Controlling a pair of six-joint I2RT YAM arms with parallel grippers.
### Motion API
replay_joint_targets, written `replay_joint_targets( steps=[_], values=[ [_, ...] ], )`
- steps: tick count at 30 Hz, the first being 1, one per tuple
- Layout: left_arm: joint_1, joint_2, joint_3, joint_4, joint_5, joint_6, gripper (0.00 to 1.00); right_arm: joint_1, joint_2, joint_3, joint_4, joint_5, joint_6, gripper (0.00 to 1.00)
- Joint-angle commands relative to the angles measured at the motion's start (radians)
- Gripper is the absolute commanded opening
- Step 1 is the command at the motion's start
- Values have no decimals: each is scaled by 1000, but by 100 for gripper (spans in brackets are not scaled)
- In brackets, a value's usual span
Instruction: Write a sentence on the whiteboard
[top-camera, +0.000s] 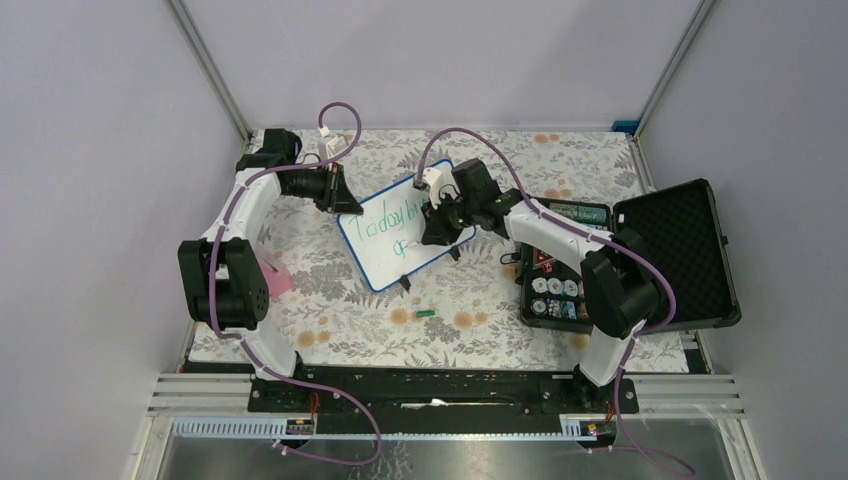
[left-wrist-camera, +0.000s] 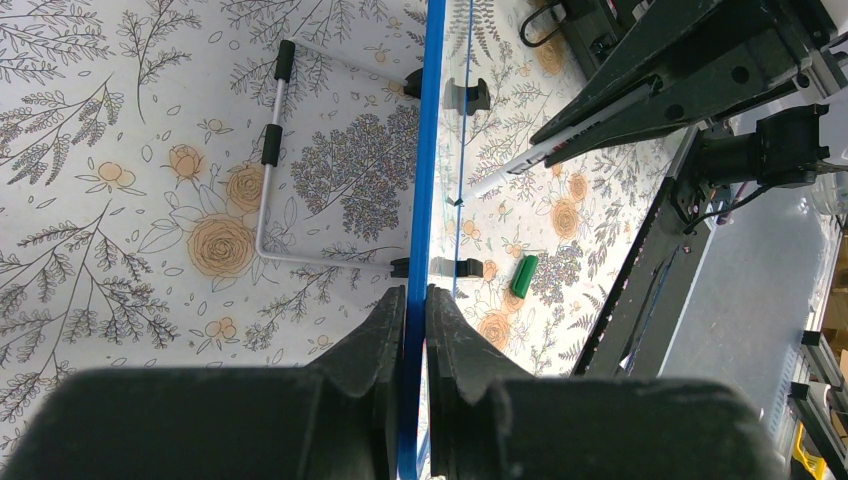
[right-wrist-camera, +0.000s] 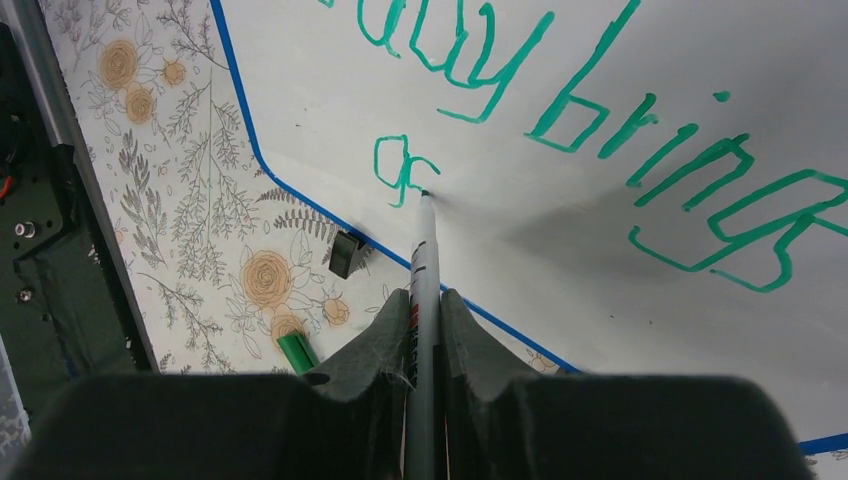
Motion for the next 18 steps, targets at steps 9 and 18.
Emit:
replay_joint_targets(
  steps=[9,18],
  values=[
    [-7,-4,24,19,-55,23,0,-15,-11,71,18,49,-22,0],
    [-7,-4,23,18,-55,22,0,-14,-6,80,18,45,-19,0]
  ],
)
